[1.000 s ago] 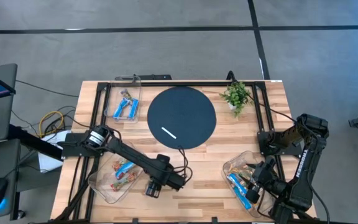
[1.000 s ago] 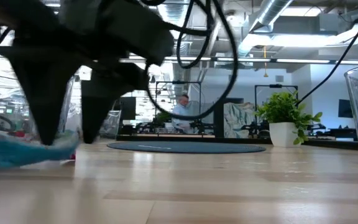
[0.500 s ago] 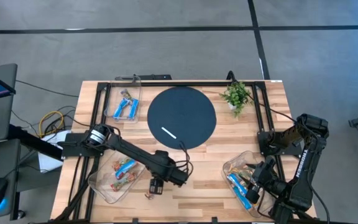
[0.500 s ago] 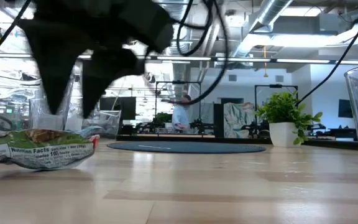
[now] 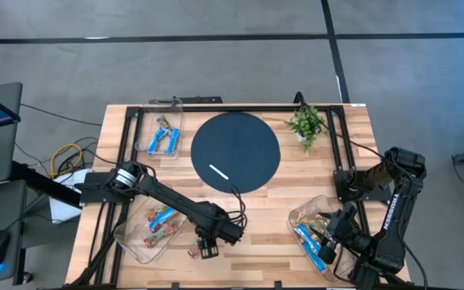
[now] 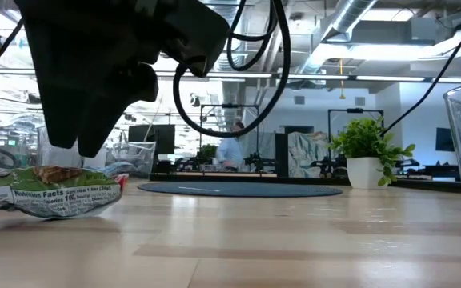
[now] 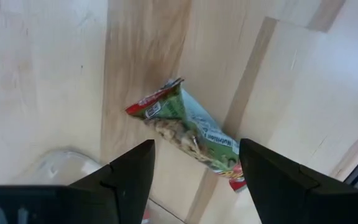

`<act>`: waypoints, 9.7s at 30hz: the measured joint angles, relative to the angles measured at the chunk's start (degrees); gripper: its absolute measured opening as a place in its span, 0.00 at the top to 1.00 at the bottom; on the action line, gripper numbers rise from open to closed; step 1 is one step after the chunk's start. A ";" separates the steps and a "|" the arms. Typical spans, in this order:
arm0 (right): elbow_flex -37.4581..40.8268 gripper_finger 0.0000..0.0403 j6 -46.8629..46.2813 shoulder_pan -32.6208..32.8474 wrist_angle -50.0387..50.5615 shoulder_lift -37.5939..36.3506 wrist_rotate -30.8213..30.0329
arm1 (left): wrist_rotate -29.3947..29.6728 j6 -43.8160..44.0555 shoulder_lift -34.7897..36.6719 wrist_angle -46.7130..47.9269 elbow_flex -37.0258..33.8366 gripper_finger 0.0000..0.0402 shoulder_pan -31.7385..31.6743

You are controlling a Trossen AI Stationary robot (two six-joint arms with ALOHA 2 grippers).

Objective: Pick and place Granola Bars by type
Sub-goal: Put the red granola bar into the bottom left transparent bin, then return to Home Position

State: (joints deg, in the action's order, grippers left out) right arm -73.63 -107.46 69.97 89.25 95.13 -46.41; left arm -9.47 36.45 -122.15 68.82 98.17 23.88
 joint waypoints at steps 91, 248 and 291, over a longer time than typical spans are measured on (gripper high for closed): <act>6.64 0.37 3.12 -2.21 -9.76 0.03 0.02 | 4.26 -5.22 -3.68 -4.86 3.04 0.43 2.50; -1.50 0.37 30.54 -14.61 0.15 -0.89 -5.66 | 32.62 31.73 25.18 17.58 0.41 0.57 5.99; -2.91 0.37 66.01 -48.59 -12.24 -35.30 -9.92 | 97.16 6.81 25.56 9.93 10.69 0.57 -17.03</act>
State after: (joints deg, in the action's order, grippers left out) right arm -76.53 -41.45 21.39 77.01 59.83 -56.33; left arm 87.69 43.26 -96.59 78.75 108.86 6.85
